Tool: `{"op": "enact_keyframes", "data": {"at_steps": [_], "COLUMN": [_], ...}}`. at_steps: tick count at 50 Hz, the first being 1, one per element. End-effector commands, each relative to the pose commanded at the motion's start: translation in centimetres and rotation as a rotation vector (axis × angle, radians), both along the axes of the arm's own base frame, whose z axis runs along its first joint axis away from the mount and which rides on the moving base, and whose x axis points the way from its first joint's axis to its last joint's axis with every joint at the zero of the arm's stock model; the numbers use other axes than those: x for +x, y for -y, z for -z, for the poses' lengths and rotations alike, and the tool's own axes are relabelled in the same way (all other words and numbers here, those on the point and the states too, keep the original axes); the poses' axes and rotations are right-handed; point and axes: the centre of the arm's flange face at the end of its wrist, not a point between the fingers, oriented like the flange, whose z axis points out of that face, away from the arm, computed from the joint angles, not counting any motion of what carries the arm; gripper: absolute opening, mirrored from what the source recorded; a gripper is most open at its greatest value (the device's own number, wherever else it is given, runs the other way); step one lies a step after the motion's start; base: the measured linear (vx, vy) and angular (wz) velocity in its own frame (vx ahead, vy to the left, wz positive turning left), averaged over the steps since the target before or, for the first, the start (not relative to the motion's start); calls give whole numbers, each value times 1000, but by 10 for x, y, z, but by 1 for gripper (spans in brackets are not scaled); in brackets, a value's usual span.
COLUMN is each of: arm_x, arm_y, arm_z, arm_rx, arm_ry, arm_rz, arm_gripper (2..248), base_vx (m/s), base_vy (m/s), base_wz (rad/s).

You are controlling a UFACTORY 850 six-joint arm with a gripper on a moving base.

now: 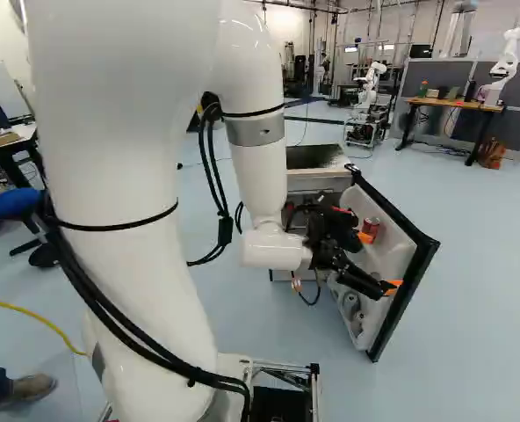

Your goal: Grab a drink from the fridge

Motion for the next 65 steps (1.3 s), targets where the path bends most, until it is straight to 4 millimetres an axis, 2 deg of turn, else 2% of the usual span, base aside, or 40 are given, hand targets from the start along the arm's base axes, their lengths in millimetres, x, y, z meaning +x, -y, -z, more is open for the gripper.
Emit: {"op": "enact_keyframes", "data": {"at_steps": [20, 35, 48, 65], "arm_x": [-5, 0, 17, 56], "arm_y": [-42, -71, -80, -78], "arm_z": [-4, -5, 4, 22], "arm_rx": [-21, -31, -20, -6], "arm_ry": [-9, -11, -29, -42], "arm_rz": [-273, -483, -636, -810], "arm_gripper": [247, 247, 247, 247], "base_vx": [0, 0, 0, 0], "base_vy": [0, 0, 0, 0], "base_wz": [0, 0, 0, 0]}}
